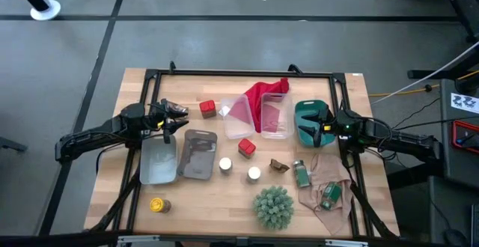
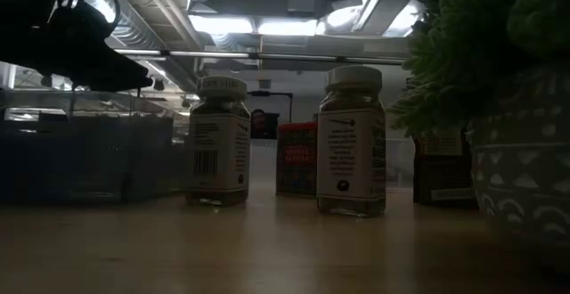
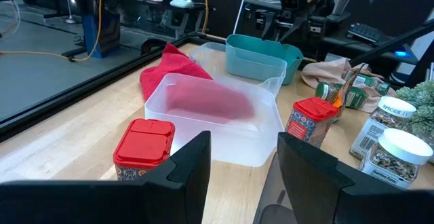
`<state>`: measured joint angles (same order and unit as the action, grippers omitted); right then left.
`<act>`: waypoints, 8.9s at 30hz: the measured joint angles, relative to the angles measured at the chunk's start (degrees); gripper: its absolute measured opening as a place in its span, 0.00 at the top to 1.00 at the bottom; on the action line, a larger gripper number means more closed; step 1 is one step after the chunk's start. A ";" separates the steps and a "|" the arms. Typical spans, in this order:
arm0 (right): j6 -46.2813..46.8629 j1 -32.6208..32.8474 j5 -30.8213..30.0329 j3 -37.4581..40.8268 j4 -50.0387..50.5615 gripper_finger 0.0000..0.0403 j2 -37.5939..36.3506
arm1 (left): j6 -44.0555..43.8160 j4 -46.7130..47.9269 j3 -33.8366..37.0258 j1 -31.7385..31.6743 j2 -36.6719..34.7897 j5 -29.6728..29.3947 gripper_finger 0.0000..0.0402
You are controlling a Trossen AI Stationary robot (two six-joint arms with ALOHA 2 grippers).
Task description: Sort spices by type
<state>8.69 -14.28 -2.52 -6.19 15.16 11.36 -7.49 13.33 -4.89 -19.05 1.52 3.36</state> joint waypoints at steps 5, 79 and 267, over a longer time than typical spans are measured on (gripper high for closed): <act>-0.01 0.01 0.00 0.00 0.00 0.43 0.00 | 0.00 -0.01 -0.02 -0.02 0.01 0.01 0.61; 10.09 34.57 0.59 -20.20 -14.89 0.43 34.32 | 0.00 -0.30 0.01 -0.01 0.01 0.02 0.61; -28.15 -13.12 4.00 -39.96 3.56 0.60 77.82 | 0.17 -0.29 0.01 0.00 0.02 -0.01 0.61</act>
<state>-19.46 -27.40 1.48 -46.15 18.72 89.19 -7.31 13.04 -4.89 -19.05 1.54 3.36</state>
